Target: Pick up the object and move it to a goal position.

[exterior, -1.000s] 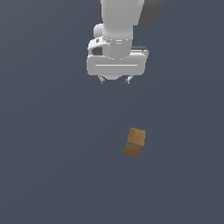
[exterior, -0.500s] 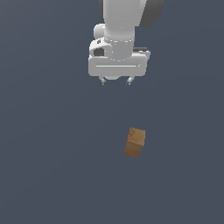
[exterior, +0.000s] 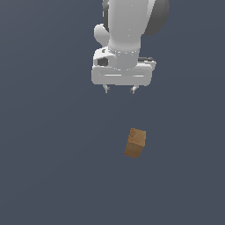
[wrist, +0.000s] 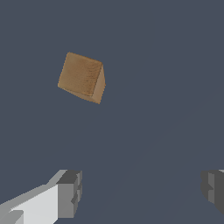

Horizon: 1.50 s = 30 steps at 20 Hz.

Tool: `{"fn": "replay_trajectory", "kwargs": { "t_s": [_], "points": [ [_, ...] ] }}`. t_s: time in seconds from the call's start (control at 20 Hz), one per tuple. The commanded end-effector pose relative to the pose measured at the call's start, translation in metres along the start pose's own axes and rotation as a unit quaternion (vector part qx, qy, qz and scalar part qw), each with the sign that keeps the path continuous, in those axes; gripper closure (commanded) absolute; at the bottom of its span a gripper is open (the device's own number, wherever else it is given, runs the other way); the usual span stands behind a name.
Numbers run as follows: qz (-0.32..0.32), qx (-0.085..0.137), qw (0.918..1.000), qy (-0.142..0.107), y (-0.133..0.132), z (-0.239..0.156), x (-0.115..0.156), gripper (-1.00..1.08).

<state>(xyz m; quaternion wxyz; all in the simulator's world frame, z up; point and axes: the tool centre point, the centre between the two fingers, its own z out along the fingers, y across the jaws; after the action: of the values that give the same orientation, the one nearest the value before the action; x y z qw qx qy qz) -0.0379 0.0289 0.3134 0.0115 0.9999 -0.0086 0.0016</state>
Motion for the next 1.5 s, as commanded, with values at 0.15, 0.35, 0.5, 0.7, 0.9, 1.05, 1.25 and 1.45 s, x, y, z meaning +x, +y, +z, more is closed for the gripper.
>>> {"fn": "replay_trajectory", "kwargs": {
  "t_s": [0.15, 0.35, 0.5, 0.7, 0.9, 1.05, 1.25, 1.45],
  "points": [
    [0.03, 0.002, 0.9995, 0.0, -0.015, 0.019, 0.029, -0.92],
    [0.059, 0.004, 0.9983, -0.001, -0.03, 0.039, 0.054, -0.92],
    [0.081, 0.005, 0.9967, -0.001, -0.042, 0.057, 0.072, -0.92],
    [0.106, 0.007, 0.9943, -0.002, -0.056, 0.079, 0.091, -0.92],
    [0.126, 0.009, 0.992, -0.002, -0.067, 0.097, 0.104, -0.92],
    [0.137, 0.01, 0.9905, -0.003, -0.074, 0.107, 0.111, -0.92],
    [0.146, 0.011, 0.9892, -0.003, -0.079, 0.116, 0.117, -0.92],
    [0.149, 0.011, 0.9888, -0.003, -0.081, 0.119, 0.118, -0.92]
  ]
}}
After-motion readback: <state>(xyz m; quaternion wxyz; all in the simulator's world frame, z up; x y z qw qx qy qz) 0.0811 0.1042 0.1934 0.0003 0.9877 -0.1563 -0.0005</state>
